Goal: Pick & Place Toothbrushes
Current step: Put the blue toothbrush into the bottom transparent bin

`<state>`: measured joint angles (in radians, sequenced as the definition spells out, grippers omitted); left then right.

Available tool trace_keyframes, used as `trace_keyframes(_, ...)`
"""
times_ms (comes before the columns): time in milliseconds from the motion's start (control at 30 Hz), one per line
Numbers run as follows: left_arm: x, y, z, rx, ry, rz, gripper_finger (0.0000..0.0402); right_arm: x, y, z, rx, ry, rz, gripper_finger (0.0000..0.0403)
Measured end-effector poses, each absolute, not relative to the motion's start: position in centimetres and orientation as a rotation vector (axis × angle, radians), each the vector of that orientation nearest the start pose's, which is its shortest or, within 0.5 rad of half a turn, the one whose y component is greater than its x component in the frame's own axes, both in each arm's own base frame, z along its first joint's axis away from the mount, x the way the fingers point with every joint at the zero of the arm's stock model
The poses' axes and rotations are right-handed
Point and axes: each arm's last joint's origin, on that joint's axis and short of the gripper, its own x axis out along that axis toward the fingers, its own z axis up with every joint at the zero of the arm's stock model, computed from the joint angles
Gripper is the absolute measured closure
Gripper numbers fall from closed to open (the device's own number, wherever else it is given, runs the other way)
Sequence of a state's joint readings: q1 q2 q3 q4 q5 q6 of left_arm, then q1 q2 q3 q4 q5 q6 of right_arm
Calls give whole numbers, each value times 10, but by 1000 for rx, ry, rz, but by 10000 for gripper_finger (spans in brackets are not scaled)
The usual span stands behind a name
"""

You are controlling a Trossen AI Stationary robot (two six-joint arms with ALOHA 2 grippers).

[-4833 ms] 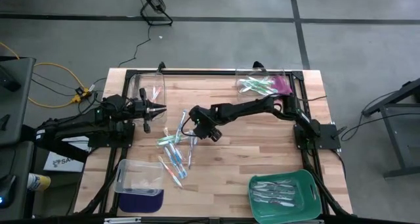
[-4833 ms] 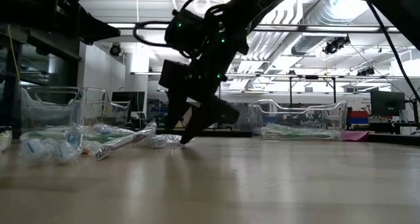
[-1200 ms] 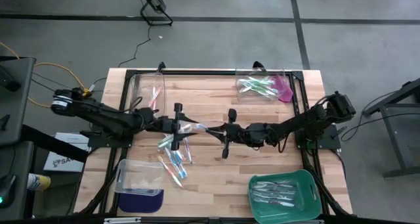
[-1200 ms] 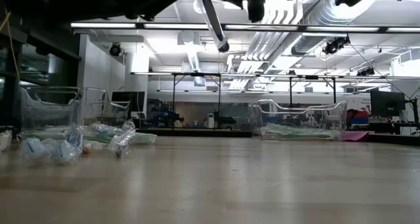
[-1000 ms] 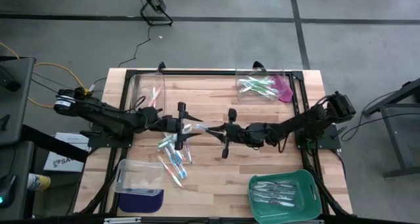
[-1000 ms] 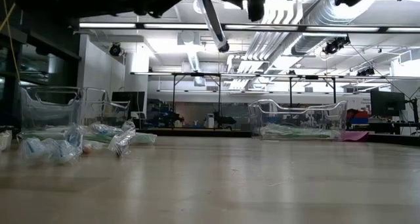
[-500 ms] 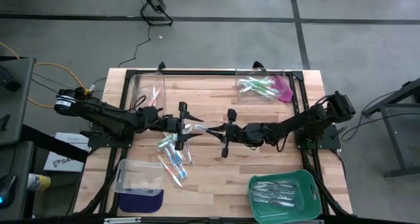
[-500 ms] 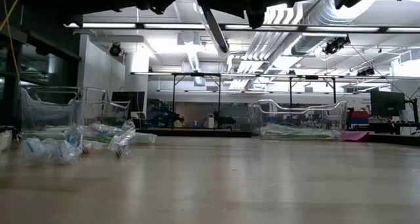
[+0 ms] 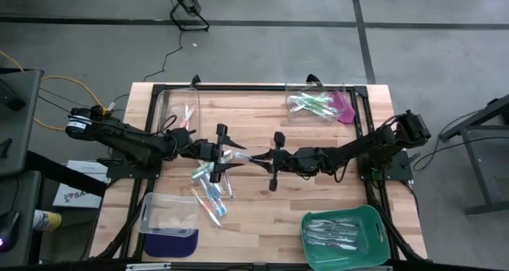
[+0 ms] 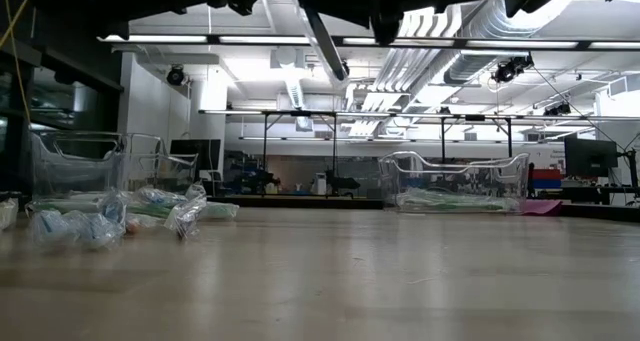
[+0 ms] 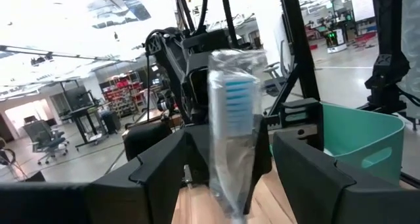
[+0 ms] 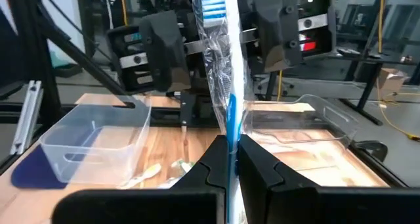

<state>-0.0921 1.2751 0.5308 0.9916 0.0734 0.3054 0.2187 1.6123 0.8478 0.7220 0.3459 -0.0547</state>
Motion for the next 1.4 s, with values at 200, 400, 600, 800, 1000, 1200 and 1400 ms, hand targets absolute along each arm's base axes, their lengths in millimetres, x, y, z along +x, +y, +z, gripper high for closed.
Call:
trace_keyframes(200, 256, -26, 258, 302, -271, -126, 181, 338, 64, 237, -67, 45, -118, 394)
trace_keyframes(400, 256, -26, 258, 304, -271, -126, 235, 339, 60, 238, -66, 38, -109, 394)
trace_keyframes(600, 256, -26, 258, 304, -273, -119, 288, 341, 51, 239, -62, 23, -83, 394)
trace_keyframes(800, 256, -25, 258, 305, -271, -108, 335, 341, 51, 239, -62, 24, -78, 394)
trace_keyframes(1000, 256, -25, 258, 301, -269, -102, 390, 341, 52, 239, -65, 24, -77, 394)
trace_keyframes(1200, 256, -25, 257, 303, -262, -99, 394, 341, 52, 238, -57, 29, -80, 376)
trace_keyframes(1400, 257, -25, 256, 307, -251, -99, 394, 341, 55, 239, 9, 24, -73, 329)
